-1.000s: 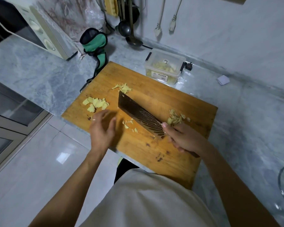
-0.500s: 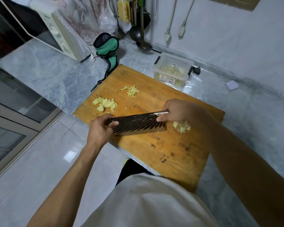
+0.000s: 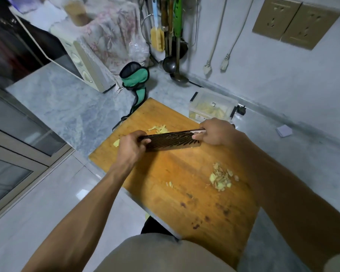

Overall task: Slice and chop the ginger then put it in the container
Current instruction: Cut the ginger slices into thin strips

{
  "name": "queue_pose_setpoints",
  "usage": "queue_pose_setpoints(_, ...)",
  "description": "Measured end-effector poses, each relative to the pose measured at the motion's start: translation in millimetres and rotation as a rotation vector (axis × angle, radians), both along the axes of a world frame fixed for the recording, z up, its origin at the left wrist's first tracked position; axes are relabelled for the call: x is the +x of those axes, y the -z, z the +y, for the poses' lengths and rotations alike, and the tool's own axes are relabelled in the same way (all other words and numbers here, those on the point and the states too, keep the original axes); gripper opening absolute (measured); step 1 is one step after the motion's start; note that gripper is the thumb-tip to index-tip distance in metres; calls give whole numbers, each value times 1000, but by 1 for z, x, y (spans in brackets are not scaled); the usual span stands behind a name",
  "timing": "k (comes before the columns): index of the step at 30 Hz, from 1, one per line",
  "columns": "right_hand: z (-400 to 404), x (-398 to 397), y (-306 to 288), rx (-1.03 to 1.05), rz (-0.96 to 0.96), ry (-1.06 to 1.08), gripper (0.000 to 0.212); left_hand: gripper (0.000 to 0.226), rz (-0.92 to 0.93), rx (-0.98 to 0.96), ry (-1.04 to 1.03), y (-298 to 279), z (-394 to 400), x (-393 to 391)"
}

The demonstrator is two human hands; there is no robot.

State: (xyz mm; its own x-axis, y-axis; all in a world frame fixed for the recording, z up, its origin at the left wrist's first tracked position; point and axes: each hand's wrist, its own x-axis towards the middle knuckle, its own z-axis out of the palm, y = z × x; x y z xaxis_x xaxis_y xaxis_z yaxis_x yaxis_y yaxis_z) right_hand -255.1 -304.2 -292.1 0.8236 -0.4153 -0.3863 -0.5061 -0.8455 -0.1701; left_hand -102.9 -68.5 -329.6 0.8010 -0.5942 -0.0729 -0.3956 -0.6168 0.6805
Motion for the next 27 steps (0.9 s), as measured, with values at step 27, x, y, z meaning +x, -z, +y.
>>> queue_pose_setpoints(27, -19, 20, 23, -121, -96, -67, 43, 13, -87, 208, 82, -8, -18, 5)
